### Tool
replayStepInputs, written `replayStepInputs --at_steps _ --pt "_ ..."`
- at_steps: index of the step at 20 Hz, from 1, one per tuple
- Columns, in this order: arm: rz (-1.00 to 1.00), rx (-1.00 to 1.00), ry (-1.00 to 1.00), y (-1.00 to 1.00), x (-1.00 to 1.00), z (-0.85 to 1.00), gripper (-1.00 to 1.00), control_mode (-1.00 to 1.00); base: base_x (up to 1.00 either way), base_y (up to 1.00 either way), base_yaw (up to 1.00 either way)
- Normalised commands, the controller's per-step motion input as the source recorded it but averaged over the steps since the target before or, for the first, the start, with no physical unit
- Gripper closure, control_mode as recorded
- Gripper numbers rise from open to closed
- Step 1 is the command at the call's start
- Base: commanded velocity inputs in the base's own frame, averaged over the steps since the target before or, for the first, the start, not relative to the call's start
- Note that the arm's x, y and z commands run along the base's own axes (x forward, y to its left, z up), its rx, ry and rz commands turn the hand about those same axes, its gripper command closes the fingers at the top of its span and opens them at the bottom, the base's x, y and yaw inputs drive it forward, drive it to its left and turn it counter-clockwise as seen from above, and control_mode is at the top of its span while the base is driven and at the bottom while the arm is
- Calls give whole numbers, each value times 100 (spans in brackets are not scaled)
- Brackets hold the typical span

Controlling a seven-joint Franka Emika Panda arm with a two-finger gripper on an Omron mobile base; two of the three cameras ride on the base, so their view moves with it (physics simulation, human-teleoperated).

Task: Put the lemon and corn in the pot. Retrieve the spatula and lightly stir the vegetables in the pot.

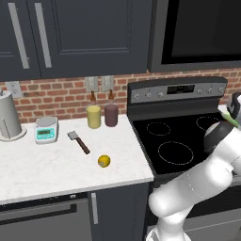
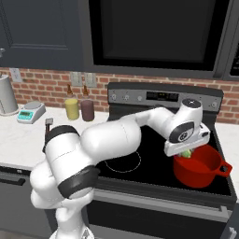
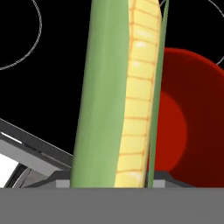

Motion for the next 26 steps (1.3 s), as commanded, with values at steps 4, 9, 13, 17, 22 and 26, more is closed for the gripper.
replayStepInputs --at_steps 4,9,13,17,22,26 --pt "0 0 0 -37 9 -17 100 -100 0 0 0" --pt "0 0 -9 -14 8 -22 100 -100 0 0 0" --pt "0 0 -12 -8 6 -23 100 -100 0 0 0" --pt "0 0 -11 -13 1 -22 100 -100 0 0 0" --pt "0 0 -6 -1 0 -11 100 -100 0 0 0" --pt "0 0 2 1 0 0 100 -100 0 0 0"
